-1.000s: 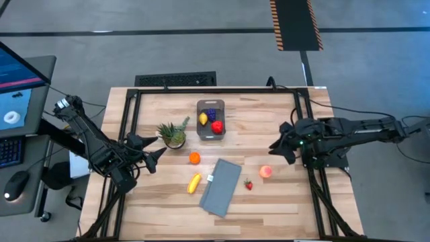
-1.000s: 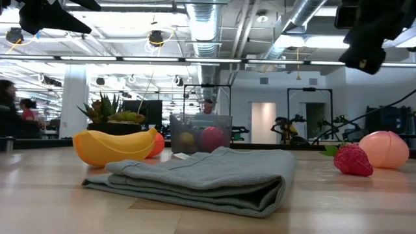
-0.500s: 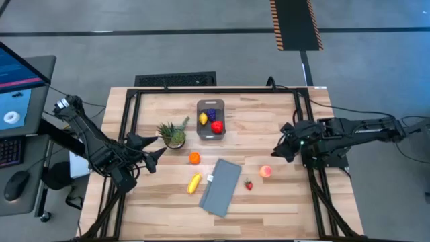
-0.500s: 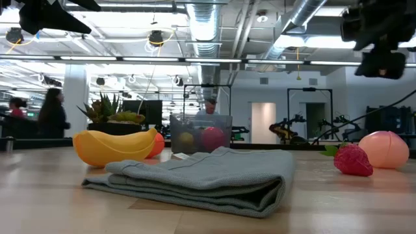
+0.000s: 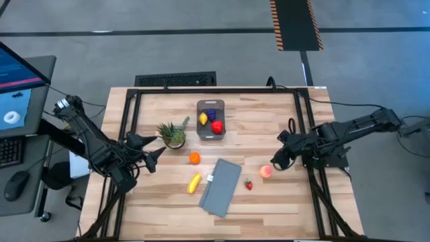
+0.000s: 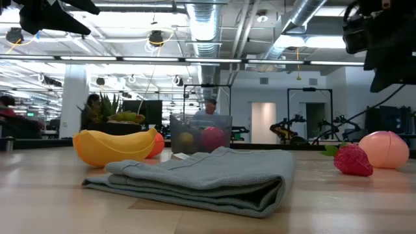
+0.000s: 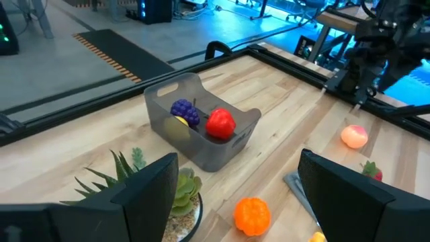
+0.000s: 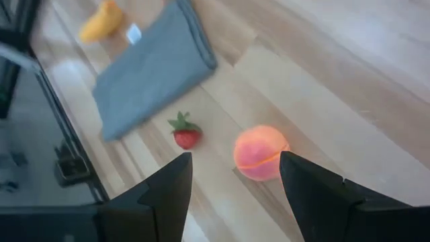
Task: Pick and placing Produce into tupperware
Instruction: Put the pink peach into the black bin
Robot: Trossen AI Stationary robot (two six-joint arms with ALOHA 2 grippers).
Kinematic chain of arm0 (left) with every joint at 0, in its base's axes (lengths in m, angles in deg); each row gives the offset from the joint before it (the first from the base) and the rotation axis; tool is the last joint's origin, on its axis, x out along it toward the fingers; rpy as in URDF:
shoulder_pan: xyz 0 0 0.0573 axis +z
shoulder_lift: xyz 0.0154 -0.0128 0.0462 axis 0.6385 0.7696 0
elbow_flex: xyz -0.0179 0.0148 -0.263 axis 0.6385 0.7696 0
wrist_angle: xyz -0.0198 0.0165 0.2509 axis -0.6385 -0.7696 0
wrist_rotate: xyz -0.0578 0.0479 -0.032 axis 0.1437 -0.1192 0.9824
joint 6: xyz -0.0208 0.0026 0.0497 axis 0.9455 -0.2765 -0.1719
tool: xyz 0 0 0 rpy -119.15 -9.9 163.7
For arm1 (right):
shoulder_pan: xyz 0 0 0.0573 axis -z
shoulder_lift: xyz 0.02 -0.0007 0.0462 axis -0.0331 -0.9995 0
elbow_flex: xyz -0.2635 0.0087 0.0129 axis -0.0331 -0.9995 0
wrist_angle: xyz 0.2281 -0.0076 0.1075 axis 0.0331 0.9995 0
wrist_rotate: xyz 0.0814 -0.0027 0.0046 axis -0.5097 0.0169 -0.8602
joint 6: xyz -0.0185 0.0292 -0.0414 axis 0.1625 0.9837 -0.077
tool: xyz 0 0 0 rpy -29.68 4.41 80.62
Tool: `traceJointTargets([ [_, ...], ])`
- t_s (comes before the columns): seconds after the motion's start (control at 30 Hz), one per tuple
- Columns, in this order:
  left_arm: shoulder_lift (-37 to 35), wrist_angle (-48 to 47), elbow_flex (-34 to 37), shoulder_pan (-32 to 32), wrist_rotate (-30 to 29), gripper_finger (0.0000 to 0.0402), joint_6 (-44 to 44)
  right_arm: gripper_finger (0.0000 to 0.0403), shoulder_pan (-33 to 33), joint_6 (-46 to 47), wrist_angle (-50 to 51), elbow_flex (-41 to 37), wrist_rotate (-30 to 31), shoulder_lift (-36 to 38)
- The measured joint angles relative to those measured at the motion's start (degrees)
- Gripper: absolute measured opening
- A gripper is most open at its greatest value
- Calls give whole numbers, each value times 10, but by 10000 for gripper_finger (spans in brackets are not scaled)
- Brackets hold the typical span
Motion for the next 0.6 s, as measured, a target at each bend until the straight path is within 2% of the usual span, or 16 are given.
traceJointTargets([
  [0.2, 0, -7, 0, 0, 0, 295, 0, 248, -30, -39, -46, 0, 2, -56],
  [0.6, 0, -8, 0, 0, 0, 295, 6, 250, -61, -139, -54, 0, 2, -132],
])
